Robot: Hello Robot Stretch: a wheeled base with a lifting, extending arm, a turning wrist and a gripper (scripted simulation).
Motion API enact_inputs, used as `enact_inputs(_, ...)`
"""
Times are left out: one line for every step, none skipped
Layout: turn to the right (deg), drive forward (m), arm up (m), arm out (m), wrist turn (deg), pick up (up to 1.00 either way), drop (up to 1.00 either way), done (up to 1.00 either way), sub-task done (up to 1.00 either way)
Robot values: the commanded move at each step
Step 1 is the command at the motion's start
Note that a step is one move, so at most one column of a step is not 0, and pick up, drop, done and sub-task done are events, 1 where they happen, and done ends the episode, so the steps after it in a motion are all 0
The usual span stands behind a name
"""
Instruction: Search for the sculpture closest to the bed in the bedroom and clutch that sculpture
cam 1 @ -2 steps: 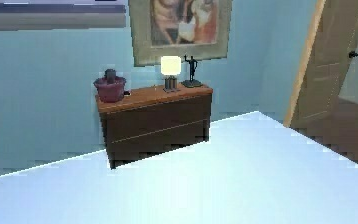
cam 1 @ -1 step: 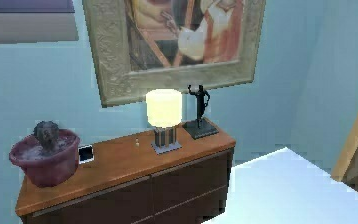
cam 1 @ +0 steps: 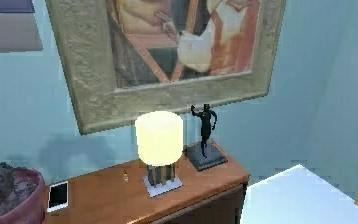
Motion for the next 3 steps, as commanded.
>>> enact_inputs(45.0,0.00,0.00,0.00,0.0,0.00,0.00,0.00,0.00)
enact_inputs(45.0,0.00,0.00,0.00,0.0,0.00,0.00,0.00,0.00)
enact_inputs(45.0,0.00,0.00,0.00,0.0,0.00,0.00,0.00,0.00)
